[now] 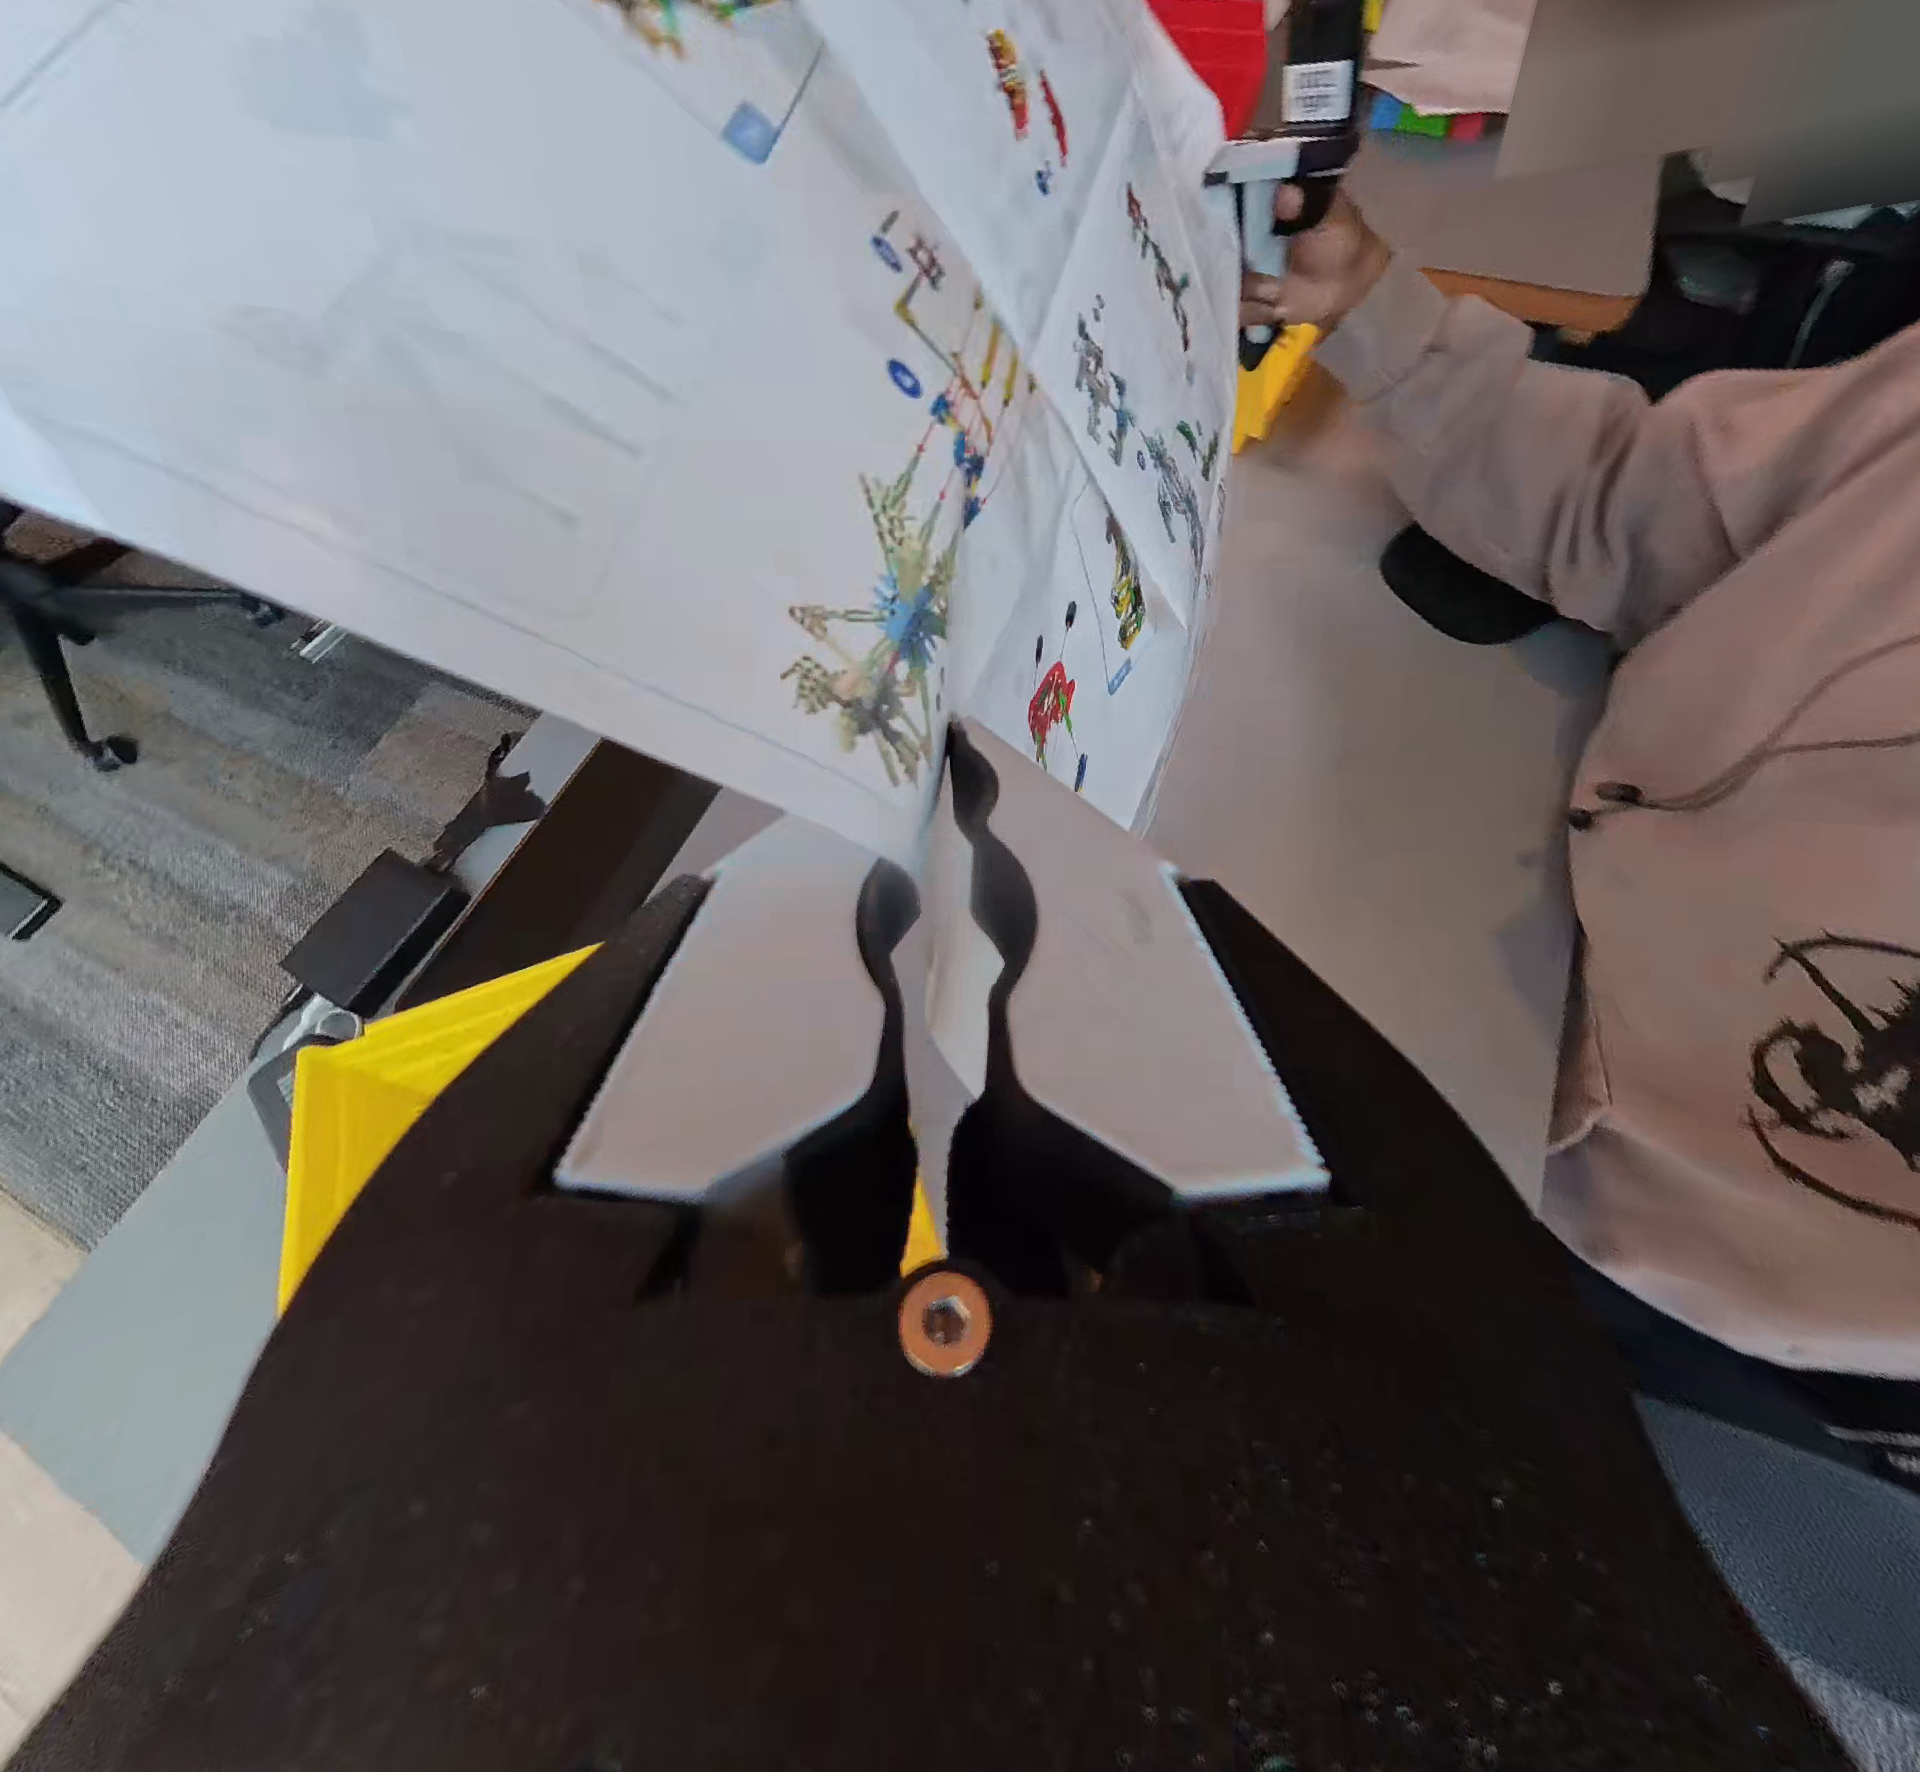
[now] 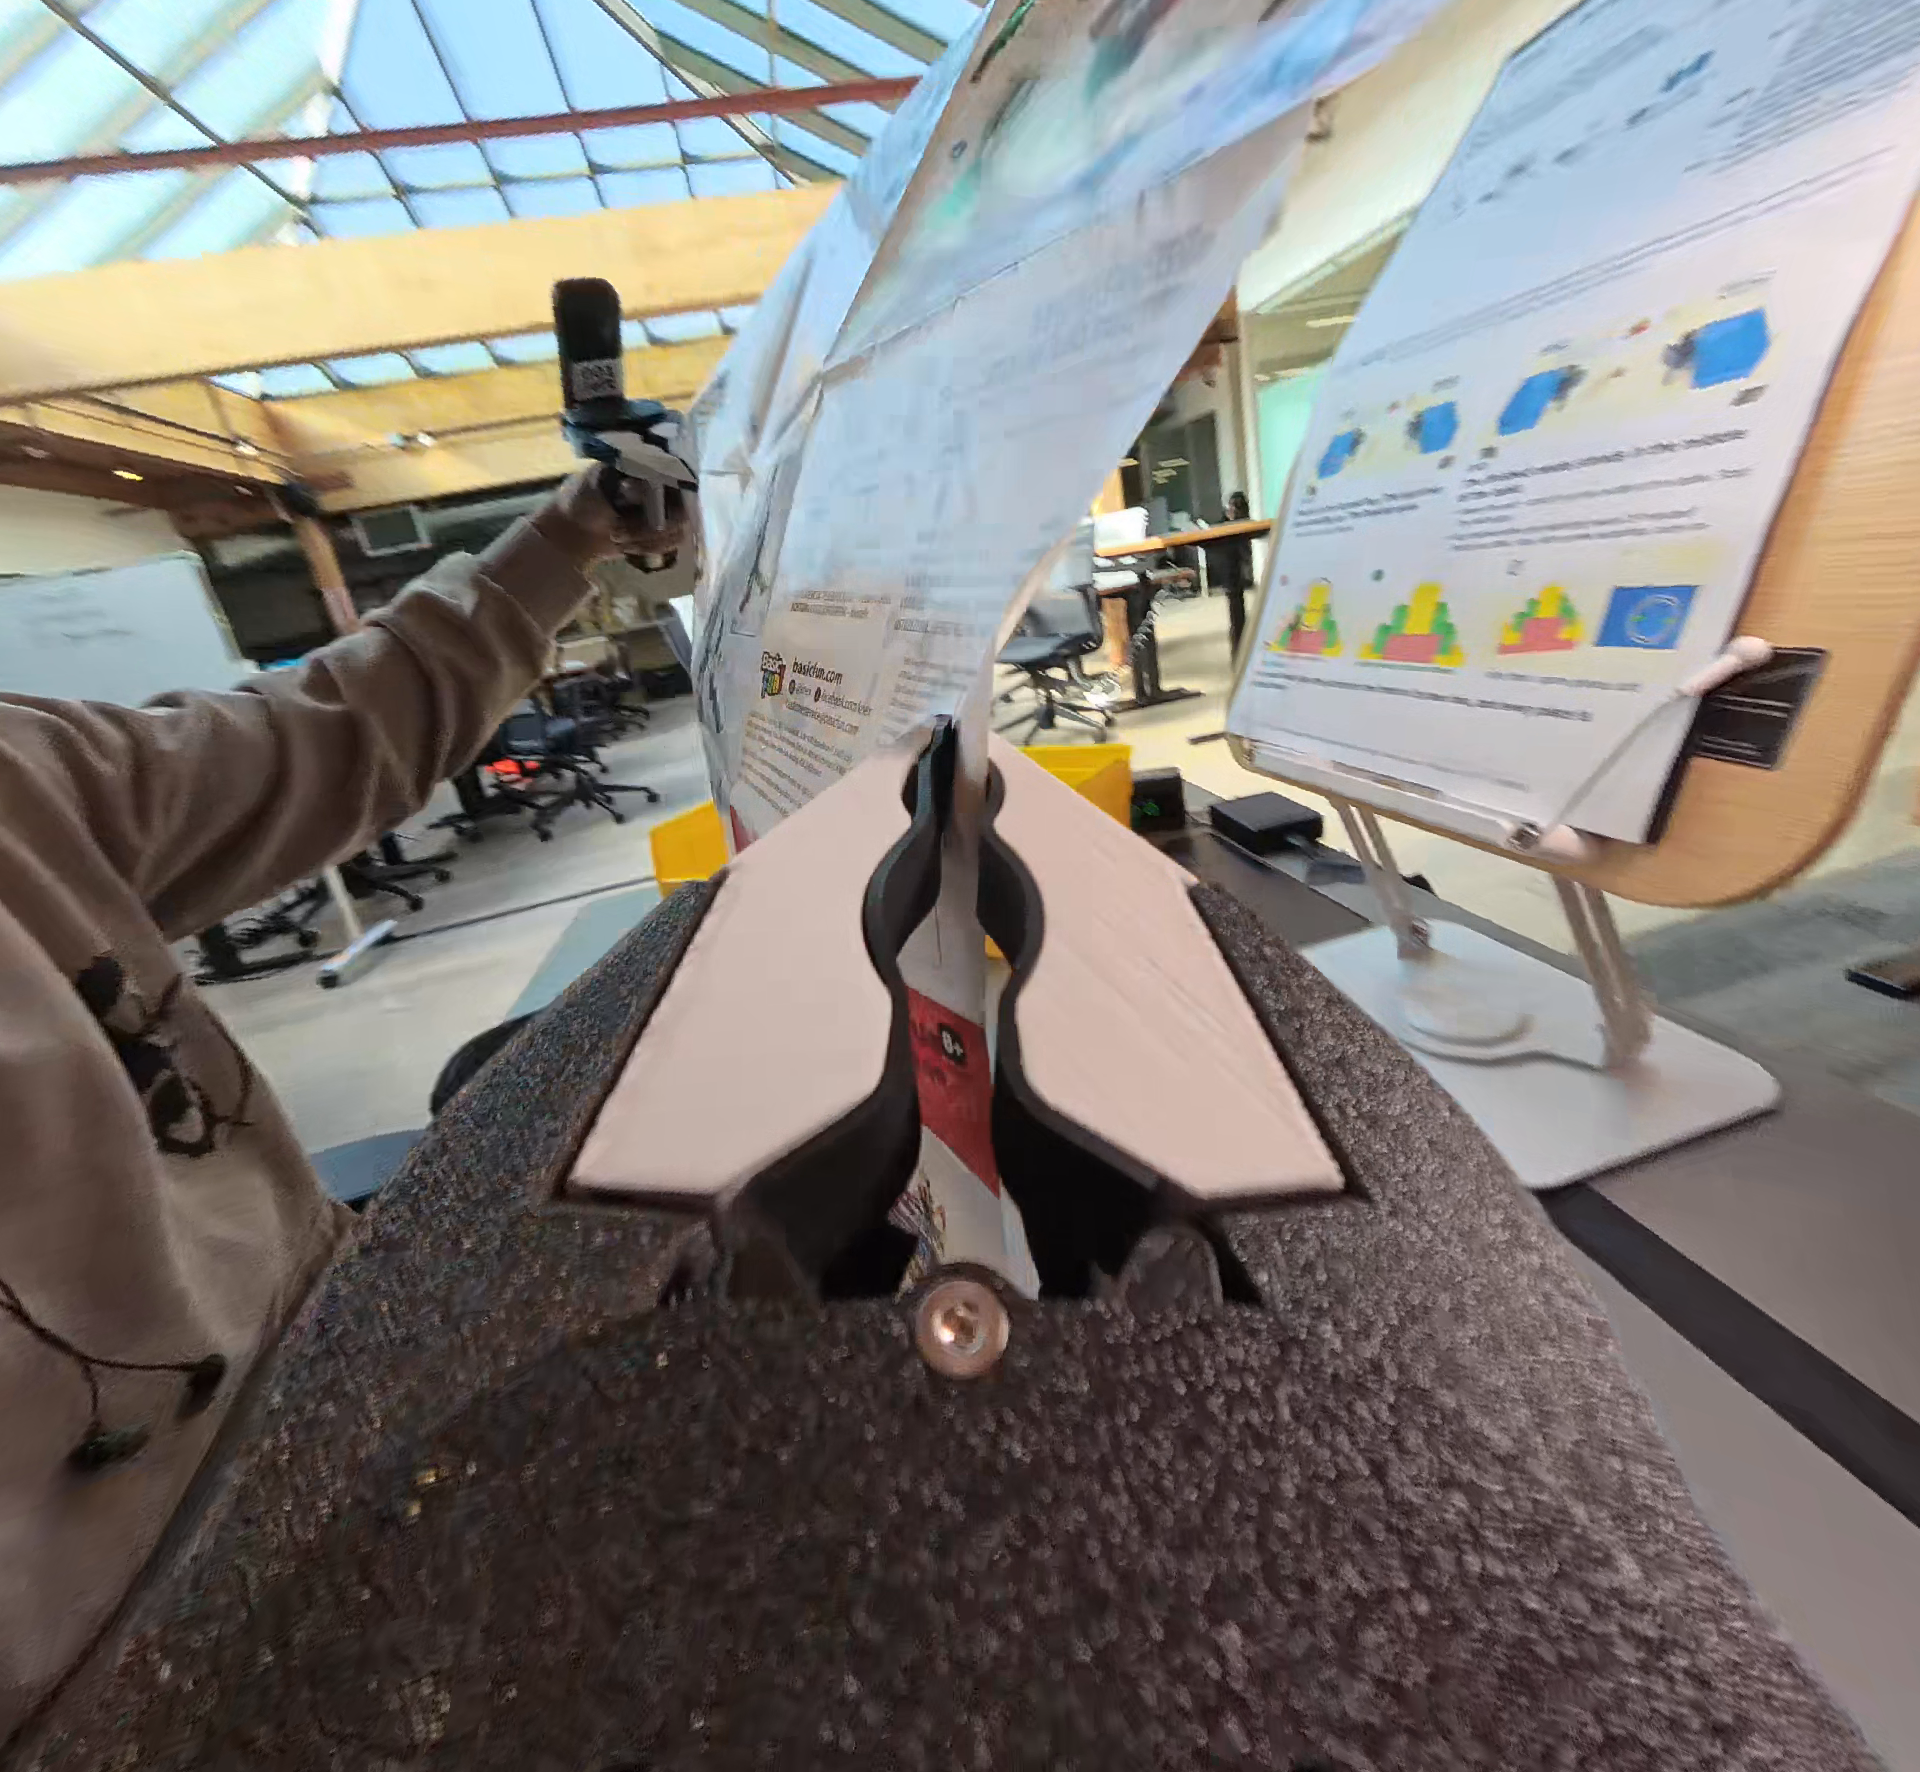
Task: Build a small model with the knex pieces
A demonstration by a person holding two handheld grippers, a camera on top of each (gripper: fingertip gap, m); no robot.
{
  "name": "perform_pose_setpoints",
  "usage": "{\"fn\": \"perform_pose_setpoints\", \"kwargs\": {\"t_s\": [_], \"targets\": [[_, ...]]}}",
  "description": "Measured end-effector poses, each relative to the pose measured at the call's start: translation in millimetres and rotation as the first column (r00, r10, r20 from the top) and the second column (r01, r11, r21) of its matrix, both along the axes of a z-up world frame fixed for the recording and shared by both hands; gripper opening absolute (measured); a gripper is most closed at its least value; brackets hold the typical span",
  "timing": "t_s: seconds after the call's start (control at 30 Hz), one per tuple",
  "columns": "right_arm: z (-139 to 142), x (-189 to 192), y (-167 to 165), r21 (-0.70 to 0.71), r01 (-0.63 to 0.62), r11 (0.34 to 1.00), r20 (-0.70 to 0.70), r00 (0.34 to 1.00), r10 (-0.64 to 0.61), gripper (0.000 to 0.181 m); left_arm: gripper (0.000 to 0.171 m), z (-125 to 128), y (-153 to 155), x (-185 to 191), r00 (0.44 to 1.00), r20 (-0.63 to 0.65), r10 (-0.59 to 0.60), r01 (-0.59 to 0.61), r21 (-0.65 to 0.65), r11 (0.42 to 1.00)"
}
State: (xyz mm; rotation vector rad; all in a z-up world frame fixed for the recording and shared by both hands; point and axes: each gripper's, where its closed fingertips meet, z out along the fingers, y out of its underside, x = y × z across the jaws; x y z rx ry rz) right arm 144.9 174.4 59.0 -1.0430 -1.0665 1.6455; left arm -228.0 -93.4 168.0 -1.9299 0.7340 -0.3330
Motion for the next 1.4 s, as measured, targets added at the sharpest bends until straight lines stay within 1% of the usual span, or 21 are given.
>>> {"fn": "perform_pose_setpoints", "kwargs": {"t_s": [0.07,0.13,0.27,0.37,0.5,0.57,0.7,0.77,0.87,0.93,1.0,1.07,1.17,1.23,1.33,1.4], "targets": [[-8,0,12,-0.001,0.084,0.996,0.087,0.993,-0.084,0.000,0.000,-20,26,-15,0.996,0.035,0.081,-0.081,0.004,0.997],[-16,1,26,-0.009,0.163,0.987,0.138,0.977,-0.160,0.000,0.000,-40,53,-24,0.987,0.066,0.146,-0.146,0.005,0.989],[-35,-1,55,-0.038,0.308,0.951,0.226,0.929,-0.292,0.000,0.000,-71,108,-42,0.946,0.185,0.267,-0.274,0.016,0.962],[-54,-4,79,-0.006,0.428,0.904,0.299,0.863,-0.407,0.000,0.000,-90,147,-51,0.915,0.244,0.322,-0.339,0.031,0.940],[-78,-4,107,0.028,0.552,0.833,0.394,0.760,-0.517,0.000,0.001,-105,195,-56,0.882,0.316,0.349,-0.369,0.003,0.929],[-83,-2,117,0.032,0.599,0.800,0.423,0.717,-0.554,0.000,0.001,-115,218,-59,0.874,0.319,0.367,-0.383,-0.014,0.924],[-99,-1,133,0.083,0.679,0.730,0.506,0.602,-0.618,0.000,0.002,-140,255,-66,0.869,0.317,0.379,-0.383,-0.051,0.922],[-106,-1,139,0.117,0.701,0.704,0.539,0.550,-0.638,0.000,0.003,-151,267,-68,0.866,0.343,0.363,-0.363,-0.067,0.929],[-111,-1,149,0.142,0.721,0.678,0.560,0.507,-0.656,0.000,0.008,-162,277,-71,0.857,0.422,0.297,-0.290,-0.084,0.953],[-118,-3,156,0.164,0.725,0.669,0.587,0.473,-0.657,0.002,0.016,-170,281,-76,0.842,0.465,0.275,-0.255,-0.107,0.961],[-126,-6,164,0.196,0.725,0.660,0.620,0.430,-0.657,0.002,0.018,-177,284,-82,0.821,0.507,0.264,-0.233,-0.126,0.964],[-132,-11,172,0.218,0.718,0.661,0.642,0.404,-0.651,0.003,0.023,-184,285,-87,0.798,0.544,0.259,-0.209,-0.153,0.966],[-141,-19,184,0.260,0.706,0.658,0.669,0.360,-0.650,0.010,0.024,-195,287,-96,0.784,0.555,0.278,-0.225,-0.164,0.960],[-148,-23,191,0.273,0.703,0.657,0.689,0.334,-0.643,0.012,0.016,-198,287,-100,0.788,0.539,0.298,-0.256,-0.153,0.954],[-157,-26,202,0.277,0.705,0.652,0.715,0.302,-0.630,0.015,0.015,-199,289,-105,0.788,0.522,0.325,-0.296,-0.141,0.945],[-158,-28,208,0.293,0.706,0.645,0.717,0.284,-0.636,0.014,0.009,-202,293,-111,0.794,0.481,0.373,-0.357,-0.127,0.925]]}}
